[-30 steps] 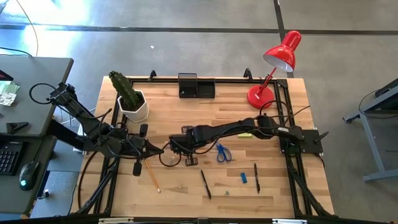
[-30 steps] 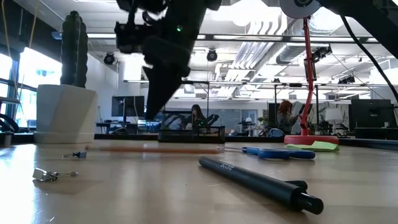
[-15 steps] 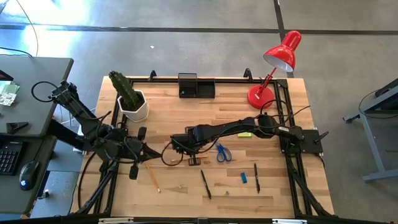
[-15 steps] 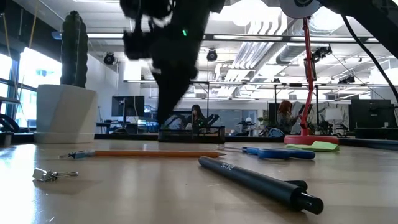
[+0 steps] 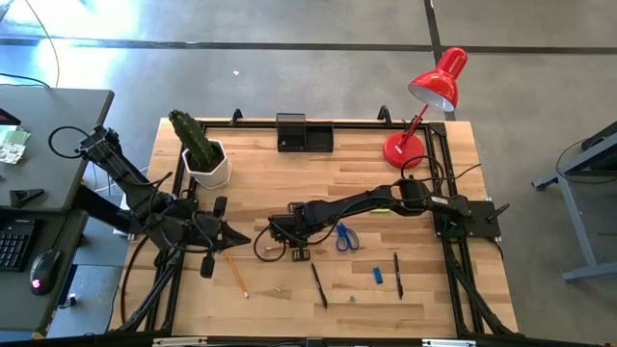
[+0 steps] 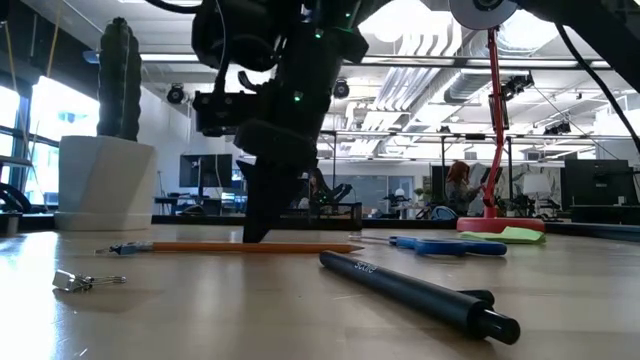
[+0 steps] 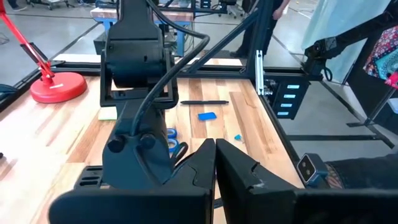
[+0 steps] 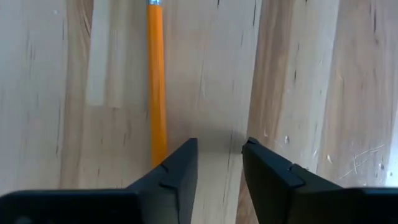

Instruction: Pick and place office supplies into organizer

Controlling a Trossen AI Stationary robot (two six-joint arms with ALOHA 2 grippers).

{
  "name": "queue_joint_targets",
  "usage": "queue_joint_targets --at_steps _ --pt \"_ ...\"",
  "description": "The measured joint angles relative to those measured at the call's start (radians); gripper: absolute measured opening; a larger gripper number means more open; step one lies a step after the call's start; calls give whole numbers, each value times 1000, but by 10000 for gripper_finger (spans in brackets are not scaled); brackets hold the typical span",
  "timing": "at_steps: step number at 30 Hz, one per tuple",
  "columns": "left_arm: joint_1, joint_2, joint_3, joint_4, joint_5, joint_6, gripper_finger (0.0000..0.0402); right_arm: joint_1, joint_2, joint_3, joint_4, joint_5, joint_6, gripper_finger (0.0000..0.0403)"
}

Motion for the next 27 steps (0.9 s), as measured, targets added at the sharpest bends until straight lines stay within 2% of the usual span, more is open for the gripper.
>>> queue_joint_targets --at_steps 7,13,27 --pt "0 0 0 -4 -1 0 3 6 -8 83 -80 22 0 93" --pt "0 0 0 -6 -1 0 3 40 -10 127 -73 -32 20 79" --pt "0 12 0 2 -15 0 3 58 -5 1 -10 -37 54 77"
